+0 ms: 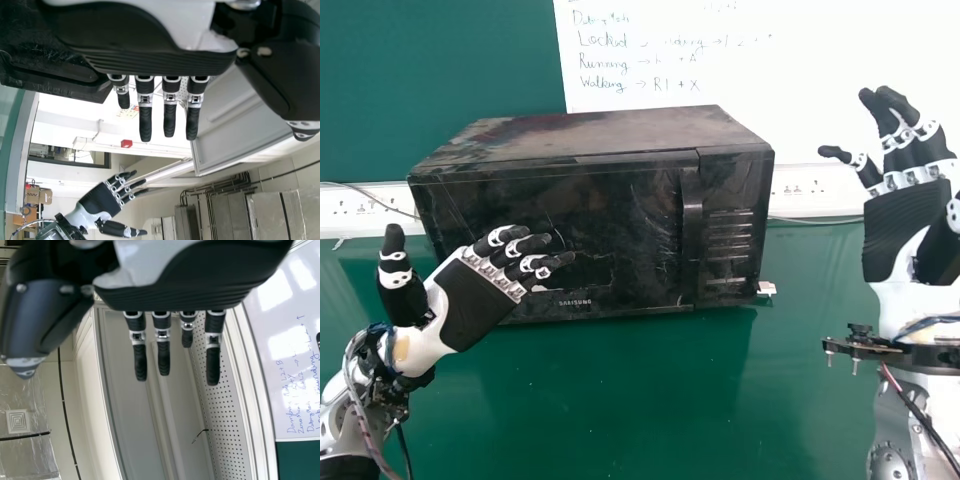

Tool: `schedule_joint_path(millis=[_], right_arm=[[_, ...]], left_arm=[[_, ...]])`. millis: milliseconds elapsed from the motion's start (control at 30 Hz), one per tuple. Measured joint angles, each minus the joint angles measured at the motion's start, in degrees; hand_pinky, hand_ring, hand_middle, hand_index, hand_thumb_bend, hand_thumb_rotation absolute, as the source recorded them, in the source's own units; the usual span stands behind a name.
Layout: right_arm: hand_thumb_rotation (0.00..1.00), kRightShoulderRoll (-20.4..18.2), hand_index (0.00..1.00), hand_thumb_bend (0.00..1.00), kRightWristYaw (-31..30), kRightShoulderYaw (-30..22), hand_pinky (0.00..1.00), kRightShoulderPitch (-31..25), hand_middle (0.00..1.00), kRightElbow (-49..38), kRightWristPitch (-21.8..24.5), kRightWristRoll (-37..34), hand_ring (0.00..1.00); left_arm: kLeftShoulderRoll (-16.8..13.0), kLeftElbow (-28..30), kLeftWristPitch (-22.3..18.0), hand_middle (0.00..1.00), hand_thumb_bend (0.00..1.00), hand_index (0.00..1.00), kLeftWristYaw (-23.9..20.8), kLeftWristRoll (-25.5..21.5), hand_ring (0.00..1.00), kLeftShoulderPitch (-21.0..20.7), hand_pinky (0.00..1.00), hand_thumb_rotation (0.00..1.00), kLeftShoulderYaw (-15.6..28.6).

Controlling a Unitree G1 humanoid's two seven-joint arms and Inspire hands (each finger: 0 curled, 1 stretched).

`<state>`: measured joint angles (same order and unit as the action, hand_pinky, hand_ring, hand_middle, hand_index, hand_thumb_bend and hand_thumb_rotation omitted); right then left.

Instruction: Open the door of oven

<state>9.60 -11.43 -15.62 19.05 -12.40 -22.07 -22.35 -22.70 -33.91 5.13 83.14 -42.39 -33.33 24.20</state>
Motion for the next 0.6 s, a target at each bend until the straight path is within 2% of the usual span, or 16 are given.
schedule_joint_path(millis=[300,600], right_arm=[[1.00,-0.01,0.87,1.00,-0.02,0.11,0.61,-0.03,0.90,-0.02,0.00,0.17,0.81],[1.00,-0.35,0.88,1.00,0.51,0.51,0.67,-0.39,0.92,-0.49,0.05,0.59,0.86]], left_arm=[[-0.05,0.00,-0.66,0.89,1.00,0.87,-0.82,-0.05,0.79,0.37,0.60,0.56,0.30],[-0.09,0.00,-1.30,0.92,1.00,0.88,-1.33,-0.04,0.86,0.37,0.67,0.55,0.41]])
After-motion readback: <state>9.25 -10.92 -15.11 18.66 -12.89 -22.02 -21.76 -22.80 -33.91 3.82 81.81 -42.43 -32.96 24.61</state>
